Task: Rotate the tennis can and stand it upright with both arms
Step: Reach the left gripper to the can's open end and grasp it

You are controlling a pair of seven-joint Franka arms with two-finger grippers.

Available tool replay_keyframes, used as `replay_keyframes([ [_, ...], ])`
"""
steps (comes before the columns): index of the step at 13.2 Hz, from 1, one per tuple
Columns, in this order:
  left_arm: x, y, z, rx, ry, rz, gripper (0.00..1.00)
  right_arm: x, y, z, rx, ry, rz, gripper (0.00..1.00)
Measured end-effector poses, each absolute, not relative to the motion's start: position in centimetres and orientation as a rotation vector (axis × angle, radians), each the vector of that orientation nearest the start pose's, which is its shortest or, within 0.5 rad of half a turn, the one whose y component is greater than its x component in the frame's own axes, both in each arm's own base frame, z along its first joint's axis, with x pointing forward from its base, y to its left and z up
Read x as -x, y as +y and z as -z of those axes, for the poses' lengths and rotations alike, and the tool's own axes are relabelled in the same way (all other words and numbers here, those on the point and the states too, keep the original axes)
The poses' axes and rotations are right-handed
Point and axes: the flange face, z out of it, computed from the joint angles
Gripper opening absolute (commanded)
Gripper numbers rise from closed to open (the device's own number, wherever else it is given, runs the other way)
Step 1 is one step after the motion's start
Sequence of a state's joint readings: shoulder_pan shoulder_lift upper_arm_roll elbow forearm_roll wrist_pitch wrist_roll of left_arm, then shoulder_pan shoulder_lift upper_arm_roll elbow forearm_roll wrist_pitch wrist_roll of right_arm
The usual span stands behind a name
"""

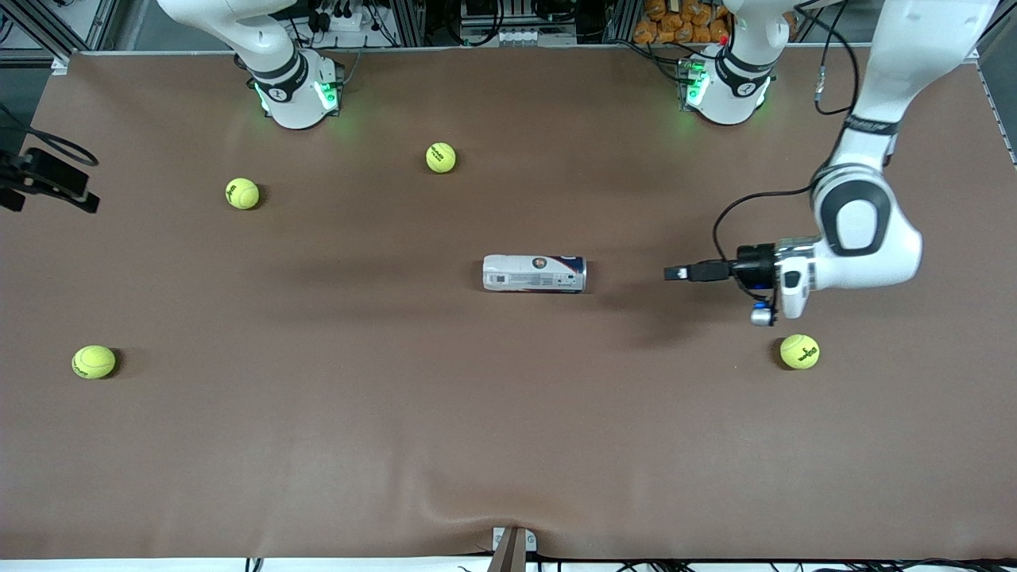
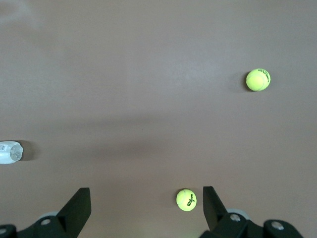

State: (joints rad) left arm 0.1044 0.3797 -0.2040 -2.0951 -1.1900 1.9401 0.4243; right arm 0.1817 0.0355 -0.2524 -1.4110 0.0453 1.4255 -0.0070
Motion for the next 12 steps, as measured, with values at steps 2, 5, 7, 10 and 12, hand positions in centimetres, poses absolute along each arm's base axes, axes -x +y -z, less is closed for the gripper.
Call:
replay_keyframes([
  [2,-53.6,-13.9,-22.2,-2.007,0.219,0.365,1.0,-54.0,-3.6,-66.3,3.094,0.098,-0.011,1.0],
  [5,-53.2,-15.7,-21.5,-2.026,0.156,0.353,1.0,-53.6,-4.3,-66.3,3.095,0.121,0.013,1.0],
  [7,-52.9,-16.0,-19.9,-2.02,0.151,0.361,1.0,-53.7,-4.7,-66.2,3.115,0.13,0.021,1.0],
  [10,-52.3,-17.8,-17.8,-2.003,0.17,0.363,1.0,-53.8,-4.6,-65.9,3.125,0.124,0.021,1.0],
  [12,-51.5,-20.2,-16.5,-1.978,0.189,0.36,1.0,-53.9,-4.2,-65.7,3.125,0.113,0.017,1.0],
])
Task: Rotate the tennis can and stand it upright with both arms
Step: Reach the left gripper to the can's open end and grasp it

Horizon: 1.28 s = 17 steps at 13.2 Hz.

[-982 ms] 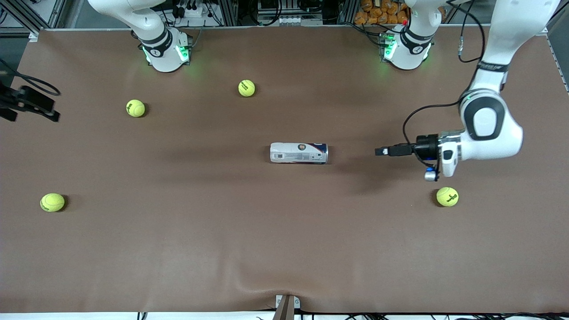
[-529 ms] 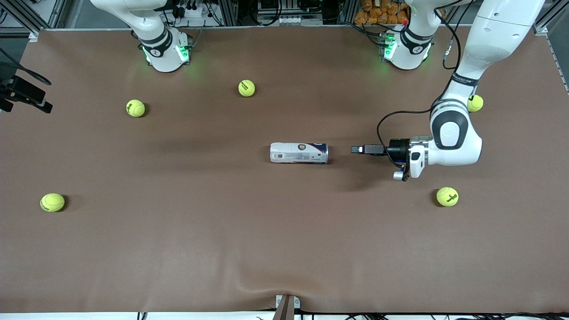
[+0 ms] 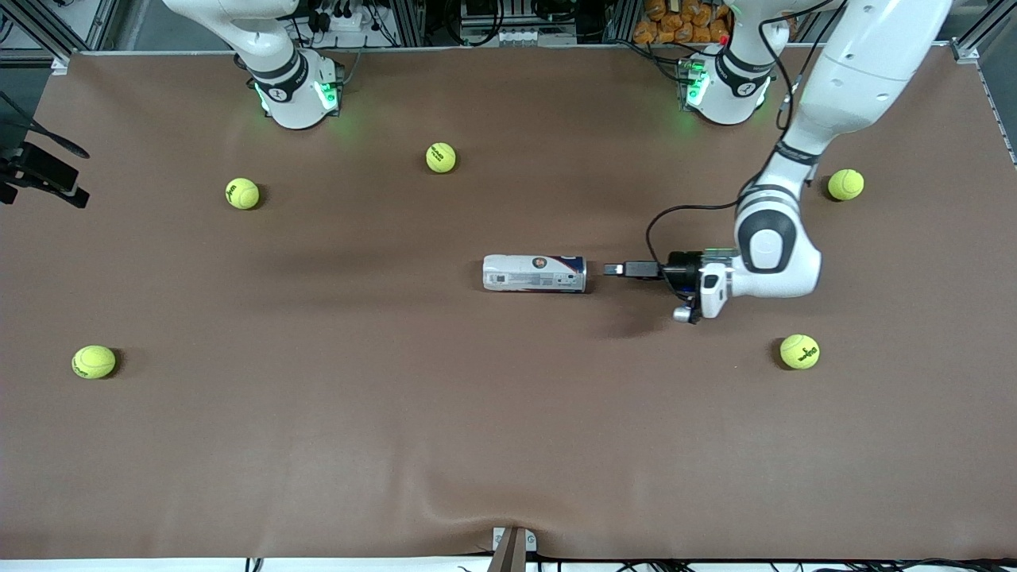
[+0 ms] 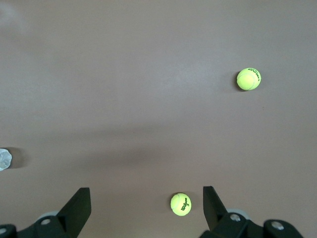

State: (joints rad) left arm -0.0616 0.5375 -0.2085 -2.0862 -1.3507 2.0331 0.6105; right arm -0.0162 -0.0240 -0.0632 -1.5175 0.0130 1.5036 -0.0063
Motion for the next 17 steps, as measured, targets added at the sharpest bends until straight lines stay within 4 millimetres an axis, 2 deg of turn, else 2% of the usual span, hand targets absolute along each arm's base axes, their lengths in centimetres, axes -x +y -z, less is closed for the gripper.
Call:
replay_keyframes([
  [3,-50.2,-23.4,-14.8,-1.987,0.213,0.352,1.0,-53.9,-3.3,-65.5,3.126,0.088,0.01,1.0],
  [7,-49.7,-24.3,-14.2,-1.979,0.23,0.361,1.0,-53.9,-3.1,-65.1,3.126,0.08,-0.011,1.0],
  [8,-49.6,-24.7,-14.2,-1.967,0.244,0.361,0.84,-53.9,-3.1,-65.0,3.126,0.08,-0.017,1.0],
  [9,-49.4,-25.2,-14.1,-1.959,0.252,0.363,0.53,-53.9,-3.1,-65.0,3.126,0.08,-0.02,1.0],
  [10,-49.3,-25.6,-14.1,-1.957,0.249,0.366,0.16,-53.9,-3.1,-64.9,3.126,0.08,-0.022,1.0],
  [11,-49.2,-25.8,-14.2,-1.958,0.246,0.366,0.0,-53.9,-3.1,-64.8,3.126,0.08,-0.025,1.0],
  [17,-50.1,-25.7,-14.7,-1.961,0.269,0.356,0.0,-53.9,-3.1,-64.5,3.125,0.08,-0.034,1.0],
])
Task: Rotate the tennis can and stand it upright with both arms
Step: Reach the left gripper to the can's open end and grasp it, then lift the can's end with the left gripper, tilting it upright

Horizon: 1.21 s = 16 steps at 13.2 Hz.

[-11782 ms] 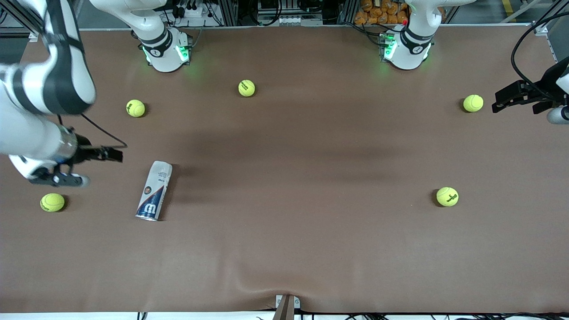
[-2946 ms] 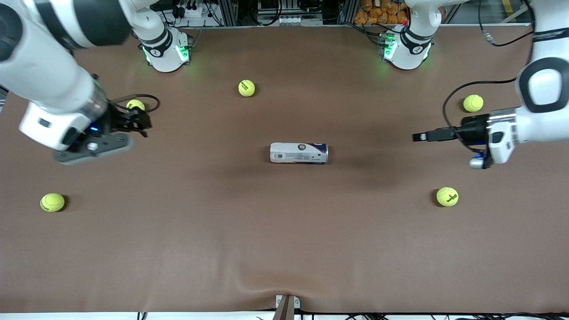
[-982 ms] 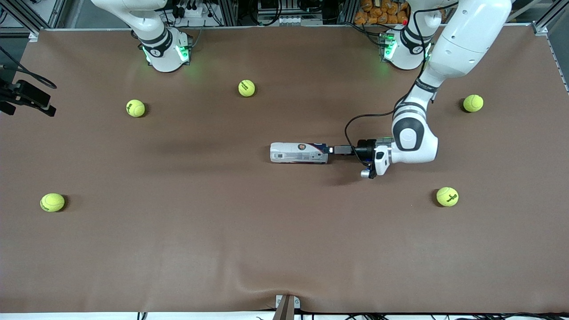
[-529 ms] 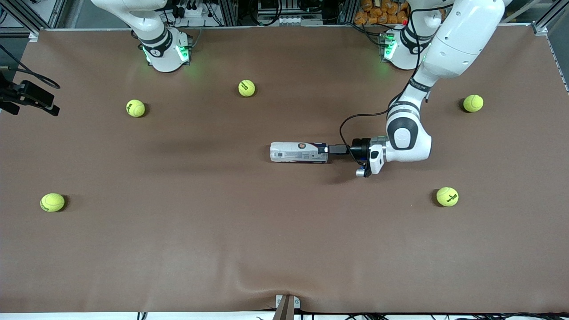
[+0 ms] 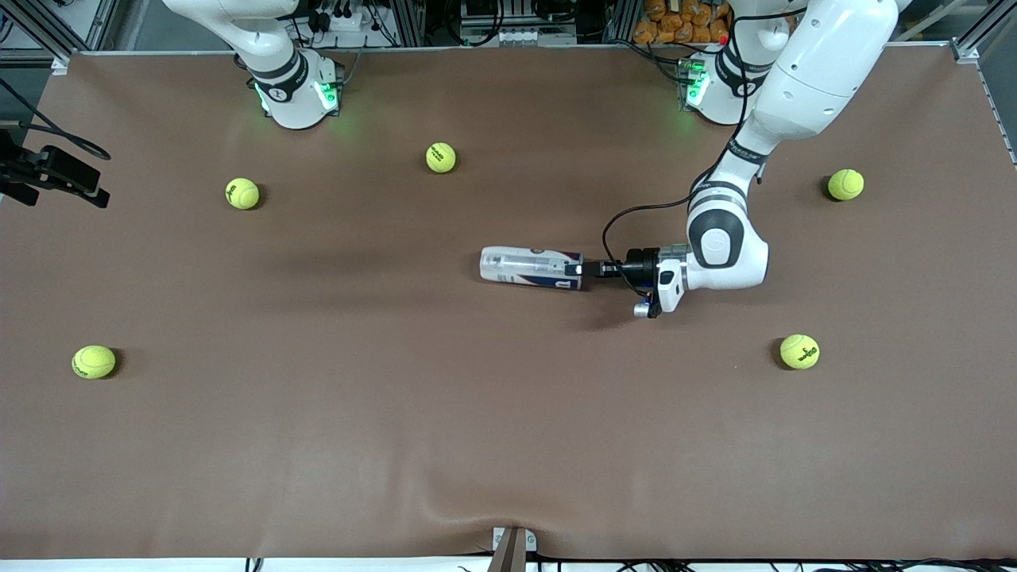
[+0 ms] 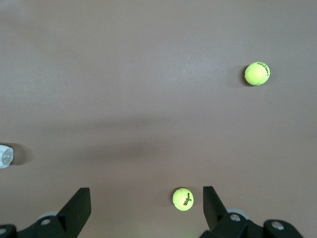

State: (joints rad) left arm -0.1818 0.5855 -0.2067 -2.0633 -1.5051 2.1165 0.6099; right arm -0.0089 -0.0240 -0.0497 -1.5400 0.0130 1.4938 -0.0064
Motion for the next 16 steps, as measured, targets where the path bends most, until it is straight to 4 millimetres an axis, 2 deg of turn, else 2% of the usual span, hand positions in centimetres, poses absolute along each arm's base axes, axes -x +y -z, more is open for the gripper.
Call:
replay_keyframes([
  [2,-50.9,-26.3,-16.0,-1.949,0.303,0.371,0.0,-53.9,-3.0,-64.5,3.125,0.08,-0.034,1.0],
  [4,-51.8,-27.0,-18.4,-1.956,0.345,0.406,0.0,-53.9,-3.0,-64.5,3.125,0.08,-0.034,1.0],
  [7,-53.2,-29.8,-25.0,-2.012,0.421,0.477,0.0,-53.8,-3.0,-64.6,3.125,0.08,-0.033,1.0],
  [10,-53.5,-32.4,-31.6,-2.156,0.481,0.501,0.0,-53.8,-3.0,-64.6,3.125,0.078,-0.033,1.0],
  [13,-53.1,-35.2,-36.4,-2.344,0.562,0.489,0.0,-53.6,-2.8,-64.7,3.125,0.074,-0.046,1.0],
  [16,-51.7,-39.9,-40.2,-2.522,0.66,0.404,0.0,-53.5,-2.7,-64.9,3.125,0.071,-0.041,1.0],
])
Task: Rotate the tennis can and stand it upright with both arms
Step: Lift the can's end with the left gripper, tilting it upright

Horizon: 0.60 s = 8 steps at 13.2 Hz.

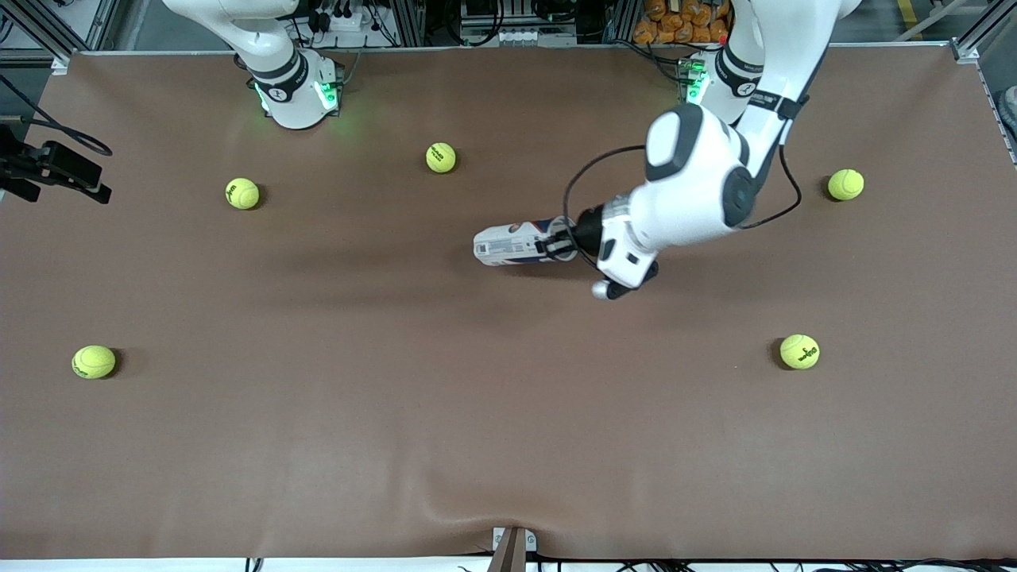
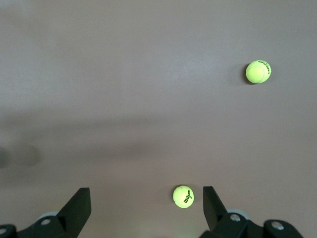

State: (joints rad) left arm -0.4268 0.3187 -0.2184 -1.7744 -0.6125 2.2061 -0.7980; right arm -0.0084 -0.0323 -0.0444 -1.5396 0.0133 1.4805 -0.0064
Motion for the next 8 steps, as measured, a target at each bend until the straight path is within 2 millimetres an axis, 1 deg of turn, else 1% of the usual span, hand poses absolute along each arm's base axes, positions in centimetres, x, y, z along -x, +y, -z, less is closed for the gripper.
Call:
replay_keyframes([
  [1,-51.1,-41.4,-41.1,-2.562,0.683,0.369,0.0,-53.4,-2.7,-65.0,3.125,0.07,-0.039,1.0],
  [3,-49.8,-43.8,-42.3,-2.643,0.717,0.288,0.0,-53.4,-2.7,-65.1,3.125,0.07,-0.035,1.0],
  [6,-47.8,-46.7,-43.2,-2.801,0.753,0.163,0.0,-53.3,-2.7,-65.1,3.125,0.07,-0.034,1.0],
  [8,-46.4,-49.0,-43.4,-2.906,0.772,0.124,0.0,-53.3,-2.7,-65.1,3.125,0.07,-0.034,1.0],
])
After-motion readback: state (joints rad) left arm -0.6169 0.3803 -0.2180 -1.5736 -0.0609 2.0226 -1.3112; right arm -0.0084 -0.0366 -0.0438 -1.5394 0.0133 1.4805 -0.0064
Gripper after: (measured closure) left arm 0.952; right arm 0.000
